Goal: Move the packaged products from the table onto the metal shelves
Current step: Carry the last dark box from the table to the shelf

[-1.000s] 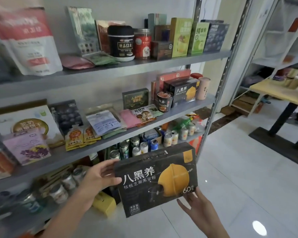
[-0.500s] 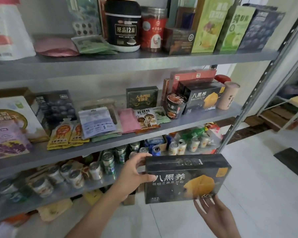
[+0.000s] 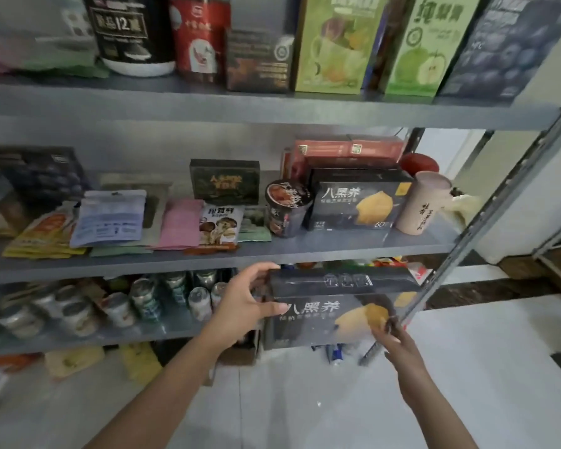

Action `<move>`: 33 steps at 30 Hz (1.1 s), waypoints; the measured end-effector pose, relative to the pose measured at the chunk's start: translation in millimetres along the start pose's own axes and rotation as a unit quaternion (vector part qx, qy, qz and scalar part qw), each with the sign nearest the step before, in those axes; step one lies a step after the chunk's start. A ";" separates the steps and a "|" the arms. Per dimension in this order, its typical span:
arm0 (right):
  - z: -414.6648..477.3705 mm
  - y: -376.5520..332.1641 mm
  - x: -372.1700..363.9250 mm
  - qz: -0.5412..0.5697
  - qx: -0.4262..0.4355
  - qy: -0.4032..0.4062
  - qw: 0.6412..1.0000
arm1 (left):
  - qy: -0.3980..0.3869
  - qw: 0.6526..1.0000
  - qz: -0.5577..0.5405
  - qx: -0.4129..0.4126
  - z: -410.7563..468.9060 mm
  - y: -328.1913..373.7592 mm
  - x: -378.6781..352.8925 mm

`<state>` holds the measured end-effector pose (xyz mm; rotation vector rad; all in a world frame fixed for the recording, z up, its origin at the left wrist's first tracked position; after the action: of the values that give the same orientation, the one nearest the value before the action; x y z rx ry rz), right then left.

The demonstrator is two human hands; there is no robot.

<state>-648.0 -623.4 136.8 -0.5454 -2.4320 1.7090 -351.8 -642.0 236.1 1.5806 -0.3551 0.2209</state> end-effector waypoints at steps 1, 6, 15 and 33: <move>7.9 -15.3 11.5 -0.024 0.021 -0.006 0.999 | 0.004 1.000 -0.011 0.001 5.4 9.2 -15.9; 51.6 -74.1 54.5 -0.094 0.059 -0.021 0.994 | 0.030 0.999 -0.005 -0.026 38.5 49.6 -61.2; 133.9 -126.5 28.8 -0.078 0.043 -0.106 0.990 | 0.061 0.996 0.055 -0.035 117.8 79.6 -69.6; 229.3 -126.7 2.2 -0.088 0.011 -0.100 0.991 | 0.071 0.973 0.214 -0.055 220.7 52.1 -77.9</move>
<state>-746.8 -863.4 172.7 -0.1570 -2.5008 1.7911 -460.1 -855.6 247.2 1.3570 -0.5839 0.6329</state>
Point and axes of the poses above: each hand's wrist, its own z-axis towards the middle knuckle, its own x-axis out of the back of the hand, y = z × x, the point moved 5 cm from there along z, towards the middle knuckle, and after that the axes turned 13 degrees about z, right-handed, at the moved point
